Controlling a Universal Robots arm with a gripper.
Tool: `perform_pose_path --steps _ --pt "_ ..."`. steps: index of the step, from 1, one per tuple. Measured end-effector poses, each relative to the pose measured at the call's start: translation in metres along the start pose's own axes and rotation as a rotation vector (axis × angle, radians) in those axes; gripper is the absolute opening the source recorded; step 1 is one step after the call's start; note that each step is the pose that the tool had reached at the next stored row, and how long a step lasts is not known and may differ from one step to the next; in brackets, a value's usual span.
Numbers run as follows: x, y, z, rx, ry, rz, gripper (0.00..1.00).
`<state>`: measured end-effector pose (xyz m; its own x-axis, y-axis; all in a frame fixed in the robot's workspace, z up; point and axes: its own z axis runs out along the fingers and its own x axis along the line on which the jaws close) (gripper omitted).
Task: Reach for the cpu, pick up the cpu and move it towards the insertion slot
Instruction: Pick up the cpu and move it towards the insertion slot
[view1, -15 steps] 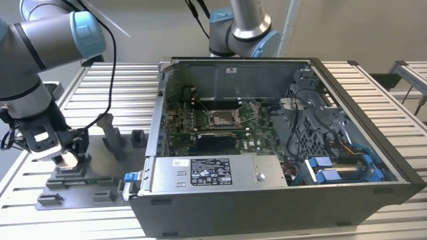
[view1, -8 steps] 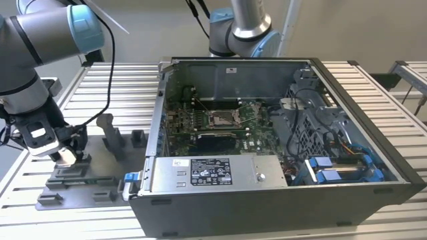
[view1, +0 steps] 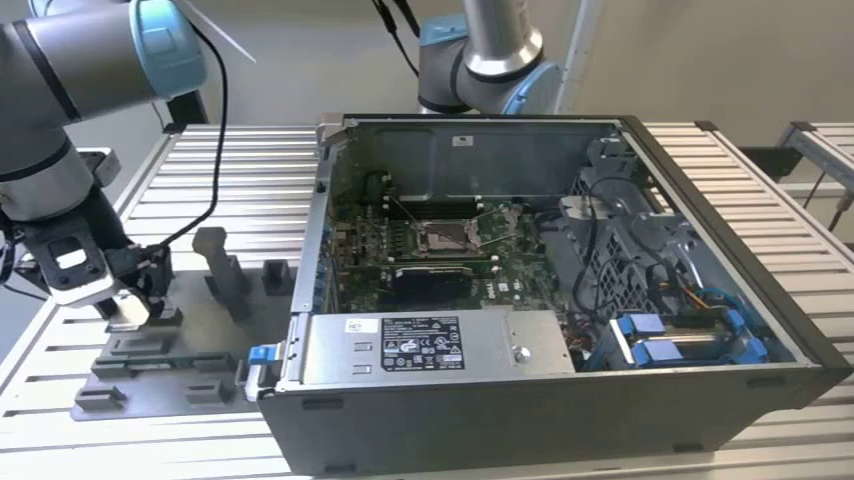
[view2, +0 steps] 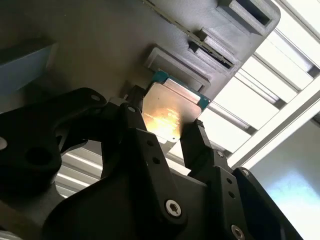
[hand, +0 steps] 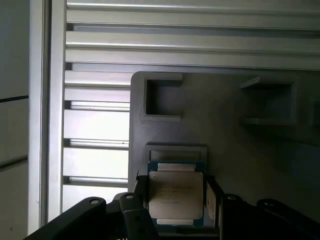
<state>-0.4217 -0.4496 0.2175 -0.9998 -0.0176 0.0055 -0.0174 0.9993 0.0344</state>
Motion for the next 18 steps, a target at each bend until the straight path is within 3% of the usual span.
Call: perform_pose_path --steps 7,18 --pt "0.0001 0.0005 -0.0153 -0.0001 0.0 0.0 0.0" --pt "0.0002 0.0016 -0.0451 -0.0001 -0.0001 0.0 0.0"
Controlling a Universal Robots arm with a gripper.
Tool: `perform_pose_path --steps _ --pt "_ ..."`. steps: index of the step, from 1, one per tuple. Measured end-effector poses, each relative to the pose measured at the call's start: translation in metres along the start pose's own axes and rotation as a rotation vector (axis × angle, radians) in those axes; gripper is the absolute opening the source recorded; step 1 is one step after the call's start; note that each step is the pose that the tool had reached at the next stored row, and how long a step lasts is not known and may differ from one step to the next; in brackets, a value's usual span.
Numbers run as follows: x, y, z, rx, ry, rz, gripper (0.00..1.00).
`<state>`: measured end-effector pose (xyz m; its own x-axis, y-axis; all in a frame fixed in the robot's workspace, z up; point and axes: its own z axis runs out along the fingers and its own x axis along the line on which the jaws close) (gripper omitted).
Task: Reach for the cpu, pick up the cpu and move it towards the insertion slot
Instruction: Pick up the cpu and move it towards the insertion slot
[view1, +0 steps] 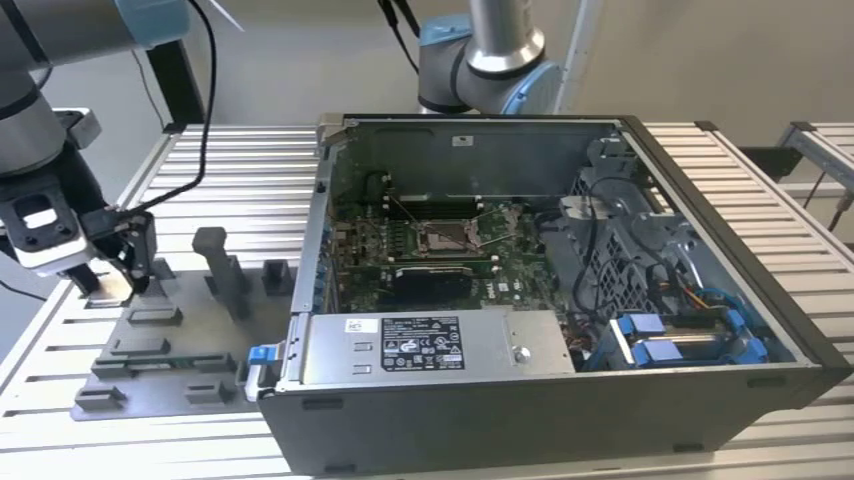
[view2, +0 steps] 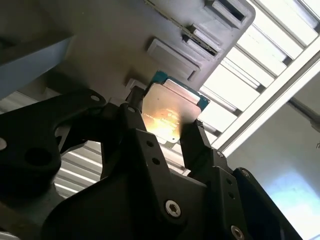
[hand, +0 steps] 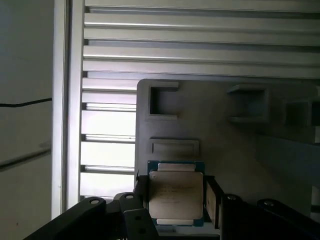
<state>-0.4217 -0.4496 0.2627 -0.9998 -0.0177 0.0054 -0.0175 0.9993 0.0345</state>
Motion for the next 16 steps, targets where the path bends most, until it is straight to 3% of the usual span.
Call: perform_pose_path --steps 13,16 --pt "0.0002 0.001 -0.0303 0.0001 0.0001 0.0 0.0" --pt "0.0002 0.0014 -0.0402 0.0001 0.0001 0.0 0.0"
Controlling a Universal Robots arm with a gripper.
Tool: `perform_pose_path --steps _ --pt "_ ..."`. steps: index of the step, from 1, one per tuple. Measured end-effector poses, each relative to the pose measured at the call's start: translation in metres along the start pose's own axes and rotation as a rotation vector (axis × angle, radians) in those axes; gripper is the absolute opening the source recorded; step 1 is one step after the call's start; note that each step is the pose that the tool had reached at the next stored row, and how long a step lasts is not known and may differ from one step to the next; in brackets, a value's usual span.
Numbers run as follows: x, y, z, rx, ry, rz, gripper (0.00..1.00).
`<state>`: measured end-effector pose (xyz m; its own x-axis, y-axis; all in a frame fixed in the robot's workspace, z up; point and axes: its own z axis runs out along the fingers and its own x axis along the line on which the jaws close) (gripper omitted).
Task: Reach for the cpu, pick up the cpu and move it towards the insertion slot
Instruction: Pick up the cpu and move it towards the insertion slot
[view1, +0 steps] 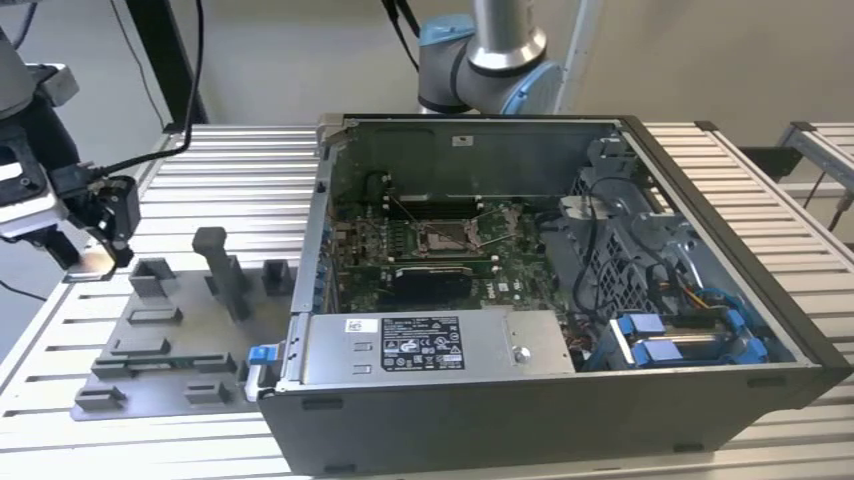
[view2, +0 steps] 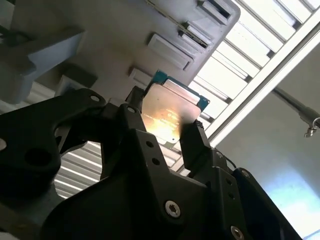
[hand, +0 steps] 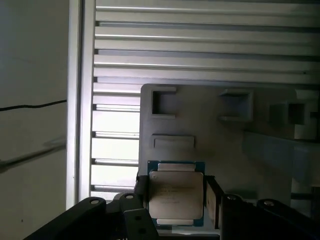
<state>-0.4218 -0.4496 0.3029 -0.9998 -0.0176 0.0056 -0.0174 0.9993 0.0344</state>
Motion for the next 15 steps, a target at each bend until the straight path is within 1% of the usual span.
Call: perform_pose_path --steps 5,10,15 --pt "0.0001 0.0005 -0.0137 0.0 -0.0001 0.0 0.0" --pt "0.0001 0.0008 -0.0231 0.0 -0.0001 0.0 0.0" --pt "0.0002 0.0012 -0.0339 0.0 -0.0001 0.0 0.0"
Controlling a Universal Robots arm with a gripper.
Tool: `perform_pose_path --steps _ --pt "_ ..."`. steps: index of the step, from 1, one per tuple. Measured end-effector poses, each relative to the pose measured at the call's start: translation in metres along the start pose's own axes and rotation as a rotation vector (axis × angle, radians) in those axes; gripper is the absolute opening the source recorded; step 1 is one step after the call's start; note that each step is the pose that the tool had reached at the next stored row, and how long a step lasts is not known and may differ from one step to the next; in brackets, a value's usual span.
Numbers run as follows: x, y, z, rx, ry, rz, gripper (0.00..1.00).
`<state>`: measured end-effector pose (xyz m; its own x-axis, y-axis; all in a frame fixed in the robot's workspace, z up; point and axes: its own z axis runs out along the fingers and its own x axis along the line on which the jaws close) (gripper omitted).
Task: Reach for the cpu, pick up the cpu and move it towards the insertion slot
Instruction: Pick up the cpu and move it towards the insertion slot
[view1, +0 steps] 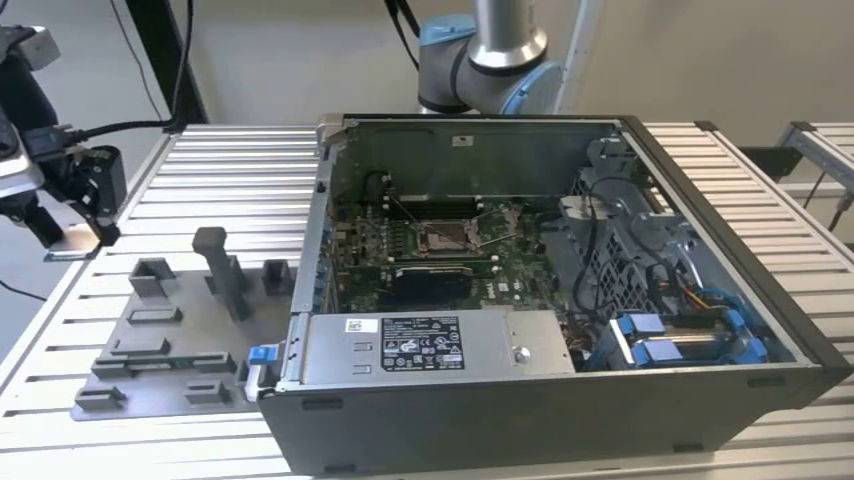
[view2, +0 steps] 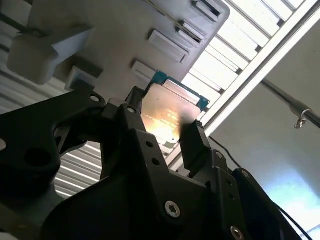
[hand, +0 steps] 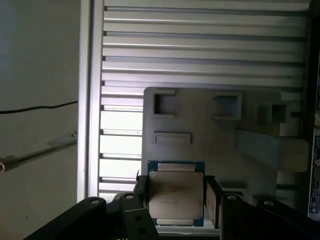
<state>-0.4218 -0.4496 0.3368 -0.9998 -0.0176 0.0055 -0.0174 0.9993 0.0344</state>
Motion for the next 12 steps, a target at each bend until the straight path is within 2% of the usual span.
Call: perform_pose_path --steps 12 --pt "0.0001 0.0006 -0.0175 0.0001 0.0 0.0 0.0"
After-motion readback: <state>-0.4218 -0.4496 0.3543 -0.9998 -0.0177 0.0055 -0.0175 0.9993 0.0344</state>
